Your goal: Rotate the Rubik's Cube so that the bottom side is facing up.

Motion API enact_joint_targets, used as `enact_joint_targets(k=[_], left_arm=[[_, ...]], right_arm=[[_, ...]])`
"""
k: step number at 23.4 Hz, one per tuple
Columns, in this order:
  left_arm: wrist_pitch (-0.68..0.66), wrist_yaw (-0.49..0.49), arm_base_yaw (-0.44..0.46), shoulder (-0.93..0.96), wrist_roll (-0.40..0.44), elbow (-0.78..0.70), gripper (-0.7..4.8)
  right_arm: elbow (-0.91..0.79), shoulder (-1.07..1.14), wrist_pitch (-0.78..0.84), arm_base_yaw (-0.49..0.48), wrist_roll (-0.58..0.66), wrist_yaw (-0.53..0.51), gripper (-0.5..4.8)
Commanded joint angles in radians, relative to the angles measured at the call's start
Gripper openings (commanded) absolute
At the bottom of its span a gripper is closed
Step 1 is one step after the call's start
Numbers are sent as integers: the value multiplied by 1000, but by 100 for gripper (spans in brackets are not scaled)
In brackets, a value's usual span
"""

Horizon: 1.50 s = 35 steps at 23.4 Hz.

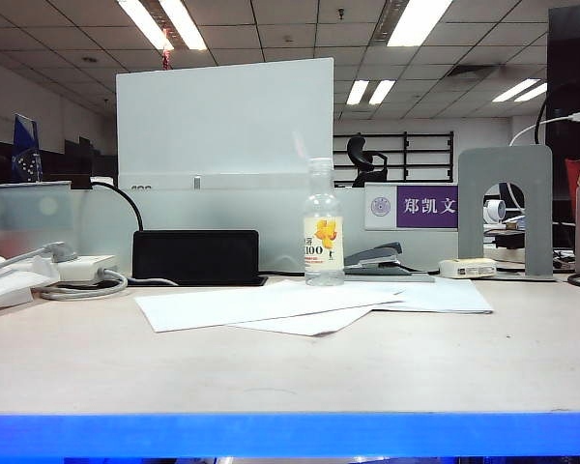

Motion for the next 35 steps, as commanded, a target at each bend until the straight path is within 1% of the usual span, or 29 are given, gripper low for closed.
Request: enact_joint_targets(k=[1, 5, 6, 7, 8, 9, 10, 11, 12, 13, 14, 17, 20, 21, 23, 26, 28, 29, 32, 33, 35], left_arm=[[-26, -17, 1, 2, 35, 5, -6], [-43, -15, 1, 18, 35, 5, -6], [-47, -15, 1, 24, 35, 5, -6], [-50, -14, 1, 35, 34, 4, -6], [-53, -15, 1, 43, 35, 4, -6], [-55, -14, 1, 50, 34, 4, -6], [-68, -14, 1, 63, 35, 4, -6], [-71, -14, 1, 74, 35, 4, -6], [-72, -15, 1, 86, 35, 4, -6], [-75, -14, 1, 96, 34, 4, -6], [-82, -11, 1, 111, 35, 4, -6], [-141, 8, 1, 143, 36, 4, -6], [-152, 62, 1, 180, 37, 4, -6], [-154, 68, 1, 189, 38, 4, -6], [-154, 72, 1, 211, 40, 4, -6], [-163, 75, 1, 248, 74, 3, -6], [-192, 85, 1, 274, 87, 3, -6], [-207, 102, 1, 283, 105, 0, -6], [-254, 163, 1, 313, 166, -4, -6], [-268, 166, 1, 320, 184, -4, -6], [-306, 157, 1, 326, 260, -12, -6]], right_arm=[[22, -6, -58, -26, -57, -127, 479], [26, -11, -159, -63, -154, -304, 479], [26, -17, -190, -74, -196, -349, 474], [27, -36, -224, -102, -238, -382, 380], [27, -53, -225, -136, -253, -389, 308], [27, -72, -235, -169, -284, -398, 257], [27, -113, -243, -249, -320, -404, 164], [27, -145, -244, -324, -329, -402, 143], [27, -175, -252, -394, -349, -408, 111], [27, -201, -266, -455, -367, -418, 42], [27, -232, -277, -541, -377, -439, -9], [27, -280, -293, -668, -375, -444, -9], [27, -319, -296, -754, -375, -443, -9], [27, -328, -296, -779, -375, -443, -9], [27, -357, -296, -861, -375, -441, -9], [27, -389, -296, -960, -361, -433, -9], [26, -407, -295, -1020, -334, -422, -9], [26, -417, -294, -1042, -331, -416, -9], [26, -438, -292, -1050, -331, -414, -9], [26, -445, -291, -1050, -331, -408, -9], [26, -457, -291, -1050, -332, -396, -9]])
